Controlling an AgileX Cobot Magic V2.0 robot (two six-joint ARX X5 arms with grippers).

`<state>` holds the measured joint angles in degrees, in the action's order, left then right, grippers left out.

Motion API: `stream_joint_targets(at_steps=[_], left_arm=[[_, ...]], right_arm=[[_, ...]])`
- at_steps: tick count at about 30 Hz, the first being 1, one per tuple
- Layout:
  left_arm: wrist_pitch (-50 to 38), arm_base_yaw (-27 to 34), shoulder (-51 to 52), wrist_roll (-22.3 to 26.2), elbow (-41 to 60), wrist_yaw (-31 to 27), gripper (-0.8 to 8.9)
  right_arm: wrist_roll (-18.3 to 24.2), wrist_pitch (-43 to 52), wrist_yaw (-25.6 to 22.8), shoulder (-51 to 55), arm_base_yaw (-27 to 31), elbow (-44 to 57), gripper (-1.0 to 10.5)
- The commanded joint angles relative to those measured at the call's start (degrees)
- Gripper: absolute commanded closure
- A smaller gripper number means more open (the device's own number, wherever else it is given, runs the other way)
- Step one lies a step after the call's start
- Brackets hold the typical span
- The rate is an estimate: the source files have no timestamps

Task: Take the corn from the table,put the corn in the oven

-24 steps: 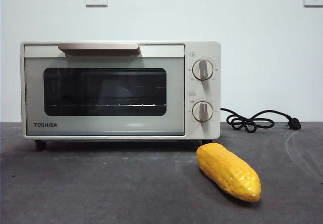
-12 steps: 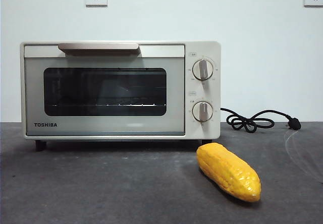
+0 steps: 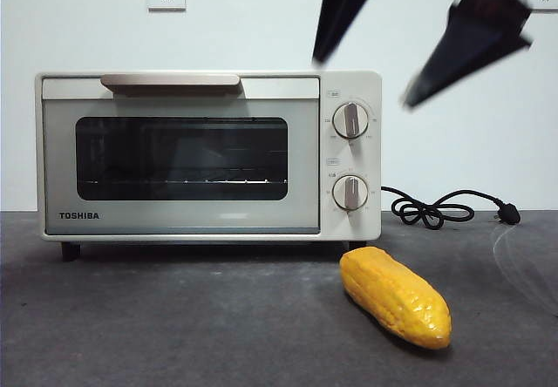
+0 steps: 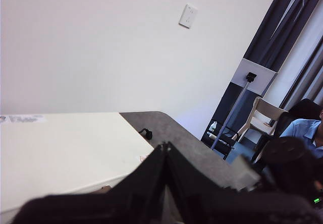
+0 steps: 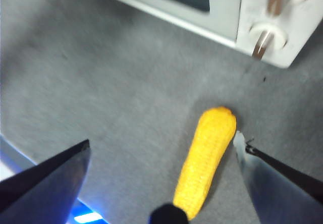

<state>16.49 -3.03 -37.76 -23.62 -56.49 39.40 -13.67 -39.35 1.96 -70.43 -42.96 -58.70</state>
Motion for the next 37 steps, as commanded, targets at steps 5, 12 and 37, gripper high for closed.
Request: stream_joint_targets(at_steps=[5, 12, 37], left_arm=[[1.46, -0.07, 0.13, 1.42, -0.11, 0.07, 8.17], [2.29, -0.07, -0.15, 3.32, -0.11, 0.04, 8.17], [5.75, -0.07, -6.95, 6.69, -0.13, 0.07, 8.18]], right_arm=[[0.42, 0.13, -2.03, -11.17, -0.24, -0.09, 4.7], [0.39, 0.42, -3.15, -21.0, -0.15, -0.09, 4.7], [-2.93, -2.32, -4.28, -6.19, -6.75, -0.33, 9.6]])
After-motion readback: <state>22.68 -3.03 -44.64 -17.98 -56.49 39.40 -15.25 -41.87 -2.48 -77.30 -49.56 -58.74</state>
